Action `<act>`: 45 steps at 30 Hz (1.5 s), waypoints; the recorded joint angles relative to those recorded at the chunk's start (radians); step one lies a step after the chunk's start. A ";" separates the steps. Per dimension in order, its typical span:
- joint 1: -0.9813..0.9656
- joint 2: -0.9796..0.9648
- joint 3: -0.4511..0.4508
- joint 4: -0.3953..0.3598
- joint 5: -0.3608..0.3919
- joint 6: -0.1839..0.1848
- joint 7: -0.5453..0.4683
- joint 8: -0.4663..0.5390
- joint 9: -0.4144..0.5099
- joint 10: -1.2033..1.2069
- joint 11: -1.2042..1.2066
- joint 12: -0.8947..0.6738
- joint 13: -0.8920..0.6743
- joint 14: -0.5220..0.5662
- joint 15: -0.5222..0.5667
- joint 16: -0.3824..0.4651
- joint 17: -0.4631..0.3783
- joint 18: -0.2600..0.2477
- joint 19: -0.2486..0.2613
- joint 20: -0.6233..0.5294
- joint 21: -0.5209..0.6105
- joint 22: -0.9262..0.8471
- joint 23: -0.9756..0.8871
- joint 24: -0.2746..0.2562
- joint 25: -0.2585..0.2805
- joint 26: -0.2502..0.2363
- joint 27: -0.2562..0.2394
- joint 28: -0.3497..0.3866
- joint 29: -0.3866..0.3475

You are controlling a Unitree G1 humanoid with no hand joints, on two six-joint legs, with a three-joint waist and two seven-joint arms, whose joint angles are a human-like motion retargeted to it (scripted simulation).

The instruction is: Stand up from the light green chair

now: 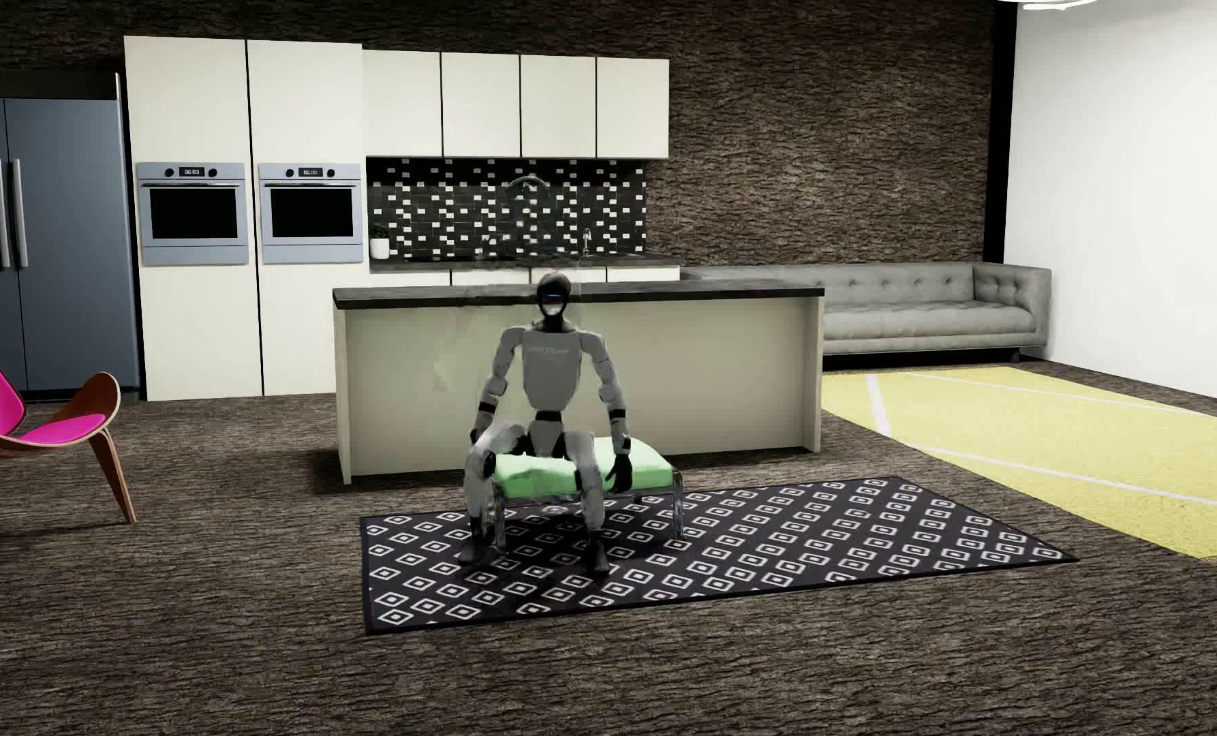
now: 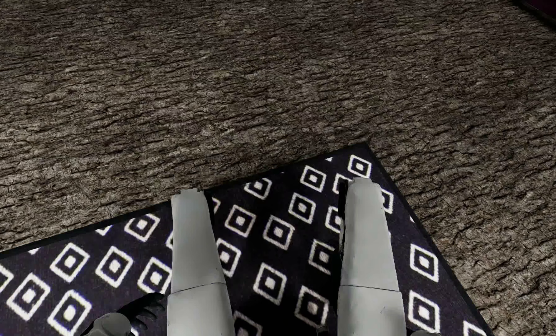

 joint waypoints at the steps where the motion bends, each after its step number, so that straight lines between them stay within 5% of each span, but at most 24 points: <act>1: 0.007 0.005 0.000 0.002 -0.003 0.000 0.002 -0.001 -0.006 -0.002 0.000 0.042 0.036 0.001 0.006 -0.006 0.018 0.000 0.001 0.006 0.012 0.010 -0.003 0.071 -0.067 -0.025 -0.020 -0.054 0.054; 3: 0.015 0.013 -0.001 0.005 -0.010 -0.003 0.003 0.003 -0.019 -0.005 -0.002 0.131 0.120 0.006 0.009 -0.031 0.036 -0.010 0.005 0.046 -0.025 0.003 -0.029 0.068 -0.022 -0.034 -0.010 -0.096 0.041; 6: 0.021 0.027 -0.002 0.002 -0.010 0.001 0.002 0.004 -0.036 -0.006 -0.006 0.238 0.206 0.011 0.006 -0.099 0.048 -0.006 0.011 0.116 -0.087 -0.021 -0.124 0.000 0.088 -0.006 0.007 -0.028 0.013; 12: 0.037 0.043 0.000 -0.022 0.004 -0.004 -0.002 0.005 -0.052 -0.010 -0.008 0.219 0.154 0.014 0.010 -0.108 0.017 0.007 -0.001 0.086 -0.064 -0.073 -0.087 0.045 0.075 -0.042 -0.013 -0.043 -0.033; 17: 0.026 0.037 0.002 -0.024 0.008 -0.007 -0.005 0.004 -0.063 -0.009 -0.007 0.186 0.116 0.030 0.007 -0.017 -0.055 0.012 0.000 0.060 -0.094 -0.148 -0.228 0.128 0.204 -0.121 -0.003 -0.300 -0.005; 19: 0.013 0.026 0.005 -0.027 0.011 -0.012 -0.008 0.005 -0.062 -0.011 -0.010 0.174 0.080 0.043 0.014 0.064 -0.095 0.016 0.001 0.058 -0.107 -0.257 -0.372 0.122 0.291 -0.115 -0.001 -0.294 -0.063; 22: -0.006 0.011 0.011 -0.043 0.000 -0.013 -0.016 0.007 -0.054 -0.014 -0.011 0.108 -0.003 0.057 0.026 0.192 -0.181 0.019 0.016 0.031 -0.090 -0.483 -0.651 0.018 0.378 -0.059 -0.044 0.000 -0.277; 24: -0.023 -0.001 0.016 -0.051 -0.009 -0.014 -0.023 0.008 -0.040 -0.011 -0.007 -0.010 -0.094 0.062 0.028 0.263 -0.274 0.017 0.023 -0.059 -0.018 -0.658 -0.825 -0.009 0.374 -0.083 -0.097 0.219 -0.391; 26: -0.047 -0.016 0.016 -0.059 -0.017 -0.012 -0.035 0.008 -0.021 -0.010 -0.002 -0.173 -0.228 0.074 0.024 0.320 -0.380 0.008 0.026 -0.213 0.107 -0.819 -0.958 0.006 0.327 -0.113 -0.128 0.330 -0.341; 30: -0.102 -0.066 0.016 -0.068 -0.027 -0.005 -0.044 0.013 0.038 -0.010 0.007 -0.582 -0.526 0.062 0.010 0.338 -0.496 -0.005 0.034 -0.609 0.428 -0.949 -1.101 0.092 0.235 -0.206 -0.155 0.102 -0.014; 31: -0.125 -0.087 0.018 -0.063 -0.025 -0.005 -0.045 0.015 0.053 -0.007 0.010 -0.660 -0.572 0.057 0.003 0.323 -0.503 -0.013 0.038 -0.693 0.487 -0.946 -1.098 0.117 0.242 -0.235 -0.176 0.069 -0.072; 33: -0.166 -0.132 0.013 -0.067 -0.033 -0.005 -0.052 0.022 0.110 0.001 0.021 -0.744 -0.631 0.043 -0.011 0.318 -0.531 -0.029 0.041 -0.781 0.504 -0.935 -1.109 0.115 0.274 -0.238 -0.206 0.279 -0.221; 38: -0.347 -0.305 0.015 -0.086 -0.038 0.008 -0.074 0.040 0.211 0.025 0.049 -0.884 -0.746 0.010 -0.059 0.454 -0.660 -0.036 0.070 -0.897 0.559 -1.112 -1.310 0.061 0.355 -0.262 -0.266 0.526 -0.442; 42: -0.428 -0.396 0.011 -0.088 -0.044 0.023 -0.062 0.049 0.259 -0.008 0.029 -0.942 -0.855 -0.034 -0.115 0.521 -0.726 -0.047 0.070 -0.924 0.623 -1.173 -1.373 0.054 0.364 -0.304 -0.300 0.618 -0.506; 45: -0.370 -0.338 0.011 -0.093 -0.027 0.028 -0.032 0.027 0.256 -0.129 -0.088 -0.908 -0.837 -0.039 -0.131 0.478 -0.681 -0.033 0.043 -0.899 0.615 -1.104 -1.311 0.072 0.335 -0.308 -0.296 0.590 -0.484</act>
